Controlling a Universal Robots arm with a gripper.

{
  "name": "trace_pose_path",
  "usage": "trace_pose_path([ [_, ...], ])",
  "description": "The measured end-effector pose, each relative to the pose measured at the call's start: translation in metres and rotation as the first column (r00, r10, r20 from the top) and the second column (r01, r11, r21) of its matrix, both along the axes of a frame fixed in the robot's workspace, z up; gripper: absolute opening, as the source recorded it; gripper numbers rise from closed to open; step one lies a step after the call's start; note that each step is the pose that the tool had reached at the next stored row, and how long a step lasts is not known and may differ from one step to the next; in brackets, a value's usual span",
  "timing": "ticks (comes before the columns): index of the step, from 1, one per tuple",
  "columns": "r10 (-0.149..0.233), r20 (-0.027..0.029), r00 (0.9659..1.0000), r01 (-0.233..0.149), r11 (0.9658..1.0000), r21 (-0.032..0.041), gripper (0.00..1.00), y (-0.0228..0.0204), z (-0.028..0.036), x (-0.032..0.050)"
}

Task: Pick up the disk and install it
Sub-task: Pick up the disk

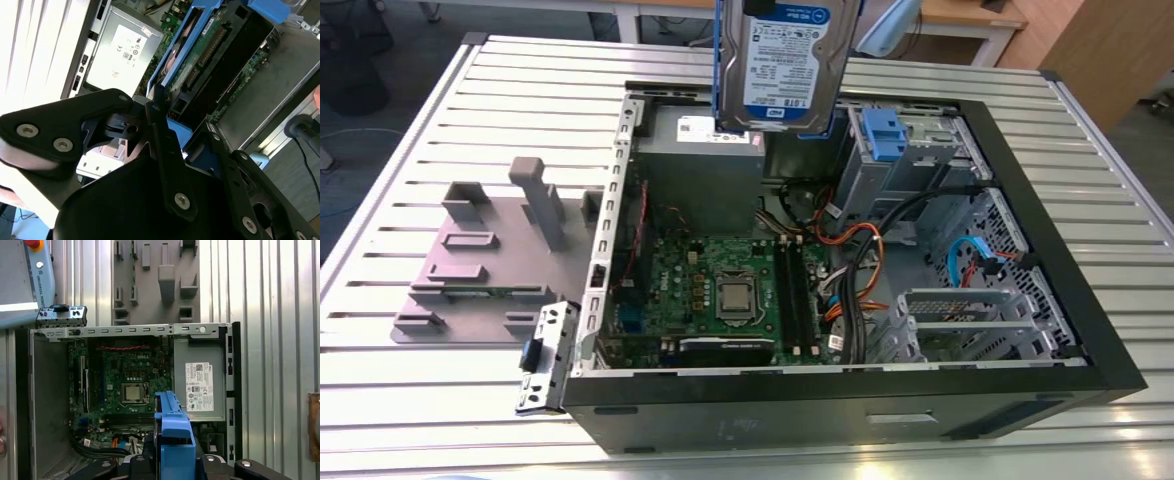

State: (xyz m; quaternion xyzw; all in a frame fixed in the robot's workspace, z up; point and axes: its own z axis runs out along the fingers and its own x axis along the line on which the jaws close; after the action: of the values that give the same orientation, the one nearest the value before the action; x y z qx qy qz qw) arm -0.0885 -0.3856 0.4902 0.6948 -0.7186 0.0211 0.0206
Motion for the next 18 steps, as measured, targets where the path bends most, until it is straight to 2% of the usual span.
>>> trace_pose_path([
  [1,0.000,0.0000,1.0000,0.000,1.0000,-0.0003,0.36,0.0000,0.0000,0.0000],
  [3,0.000,0.0000,1.0000,0.000,0.9999,-0.0102,0.36,-0.0035,-0.0001,0.0000],
  [7,0.000,0.0000,1.0000,0.000,0.9999,-0.0116,0.36,-0.0039,-0.0001,0.0000],
  [9,0.000,0.0000,1.0000,0.000,0.9993,-0.0373,0.36,-0.0097,-0.0001,0.0000],
  [18,0.000,0.0000,1.0000,0.000,0.9992,-0.0407,0.36,-0.0105,-0.0001,0.0000],
])
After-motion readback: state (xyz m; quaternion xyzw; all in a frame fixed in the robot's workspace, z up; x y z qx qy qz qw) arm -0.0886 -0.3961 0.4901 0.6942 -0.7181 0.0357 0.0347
